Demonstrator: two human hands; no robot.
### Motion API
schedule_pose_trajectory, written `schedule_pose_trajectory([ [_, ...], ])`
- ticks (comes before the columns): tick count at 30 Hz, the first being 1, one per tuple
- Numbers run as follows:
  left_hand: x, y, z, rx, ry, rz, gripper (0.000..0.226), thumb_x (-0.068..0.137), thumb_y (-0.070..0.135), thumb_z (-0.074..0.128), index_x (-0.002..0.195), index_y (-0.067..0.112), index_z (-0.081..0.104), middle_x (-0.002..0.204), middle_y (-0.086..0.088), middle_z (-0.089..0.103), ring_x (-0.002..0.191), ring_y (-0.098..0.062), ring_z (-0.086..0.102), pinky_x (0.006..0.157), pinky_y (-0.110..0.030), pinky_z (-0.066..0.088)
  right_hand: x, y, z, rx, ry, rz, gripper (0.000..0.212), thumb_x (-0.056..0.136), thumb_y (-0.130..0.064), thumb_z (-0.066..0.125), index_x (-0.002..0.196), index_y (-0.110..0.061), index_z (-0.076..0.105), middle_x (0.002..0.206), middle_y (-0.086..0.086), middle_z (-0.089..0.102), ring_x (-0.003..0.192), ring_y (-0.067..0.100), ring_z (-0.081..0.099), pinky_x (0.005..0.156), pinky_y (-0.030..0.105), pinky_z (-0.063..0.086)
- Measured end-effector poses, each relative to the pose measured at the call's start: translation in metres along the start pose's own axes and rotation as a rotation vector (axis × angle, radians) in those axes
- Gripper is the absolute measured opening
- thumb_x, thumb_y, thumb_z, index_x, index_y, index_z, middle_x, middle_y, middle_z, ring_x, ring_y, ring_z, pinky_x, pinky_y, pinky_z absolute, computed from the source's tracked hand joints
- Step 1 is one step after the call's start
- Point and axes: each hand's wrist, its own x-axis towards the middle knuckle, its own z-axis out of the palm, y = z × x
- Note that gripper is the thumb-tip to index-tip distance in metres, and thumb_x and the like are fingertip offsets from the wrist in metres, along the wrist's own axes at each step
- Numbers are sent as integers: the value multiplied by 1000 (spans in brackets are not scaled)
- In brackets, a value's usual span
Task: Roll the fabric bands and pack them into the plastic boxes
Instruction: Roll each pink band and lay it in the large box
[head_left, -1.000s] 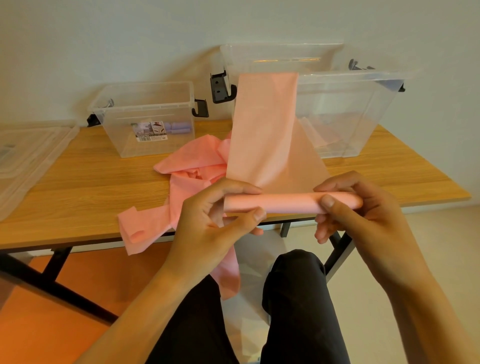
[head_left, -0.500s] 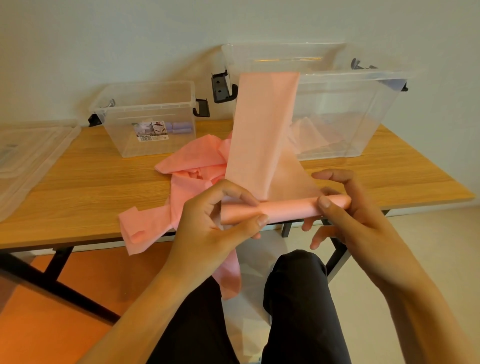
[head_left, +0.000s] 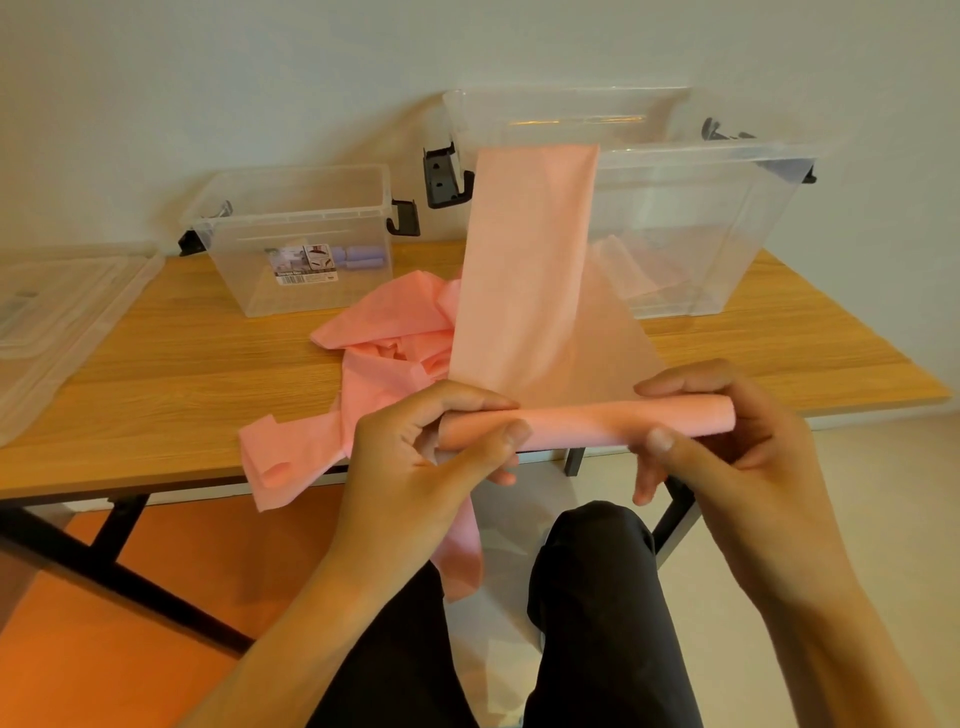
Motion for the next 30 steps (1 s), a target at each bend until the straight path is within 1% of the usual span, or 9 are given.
schedule_pose_trajectory([
  [1, 0, 1, -1, -5, -6, 5, 17, 80, 10, 74, 97, 8, 75, 84, -3, 75, 68, -24, 73, 62, -27, 59, 0, -1, -1, 13, -14, 16, 28, 75, -27, 85, 98, -17, 73, 79, 10, 68, 59, 29, 64, 57, 30, 57],
  [3, 0, 4, -2, -27, -45, 8, 23, 79, 8, 74, 102, 11, 74, 90, -4, 75, 73, -23, 73, 61, -25, 59, 1, -3, -2, 11, 2, 30, 22, 73, -22, 80, 92, -13, 73, 76, 14, 68, 57, 30, 64, 56, 31, 57],
  [7, 4, 7, -3, 1, -117, 24, 27, 80, 6, 74, 107, 11, 73, 96, 1, 74, 81, -22, 73, 60, -26, 59, 7, -5, -3, -40, 56, 4, 26, 79, -28, 70, 82, -3, 67, 62, 12, 65, 49, 25, 60, 55, 27, 53],
  [12, 7, 9, -4, -3, -89, 2, 26, 80, 14, 71, 106, 9, 72, 95, 3, 73, 78, -22, 73, 58, -26, 58, 11, -3, 0, 0, 6, 63, 28, 82, -26, 69, 98, -2, 68, 79, 18, 69, 59, 30, 66, 56, 32, 58],
  [14, 6, 9, -5, -12, -100, -13, 26, 81, 15, 71, 107, 9, 71, 98, 3, 71, 81, -24, 74, 58, -27, 59, 10, 0, 0, 43, 15, 105, 32, 80, -28, 71, 98, -1, 68, 82, 21, 68, 61, 30, 66, 56, 32, 58],
  [21, 5, 2, -8, -10, -144, -35, 29, 80, 4, 74, 108, 10, 71, 99, -1, 72, 84, -25, 71, 60, -30, 59, 9, 0, -1, 28, 70, 167, 38, 79, -37, 68, 85, 0, 66, 62, 19, 64, 48, 26, 58, 53, 27, 53],
  [24, 6, -1, -8, -1, -133, -29, 24, 81, 7, 73, 105, 9, 71, 97, -4, 73, 88, -27, 72, 59, -30, 59, 8, -1, -2, 16, 41, 146, 31, 80, -37, 68, 89, -8, 69, 72, 17, 68, 53, 29, 62, 55, 29, 55],
  [26, 5, -1, -8, 13, -130, -26, 23, 82, 9, 72, 105, 8, 70, 97, -3, 74, 86, -25, 72, 59, -30, 59, 7, -2, -2, 28, 22, 123, 27, 77, -33, 72, 95, -13, 70, 83, 11, 70, 60, 31, 66, 54, 31, 56],
  [30, 5, 1, -7, 39, -110, -42, 24, 83, 15, 70, 106, 7, 69, 95, -2, 73, 79, -21, 73, 58, -29, 59, 6, -2, -3, 1, 19, 109, 28, 72, -19, 76, 97, -8, 69, 85, 11, 71, 60, 30, 67, 52, 30, 56],
])
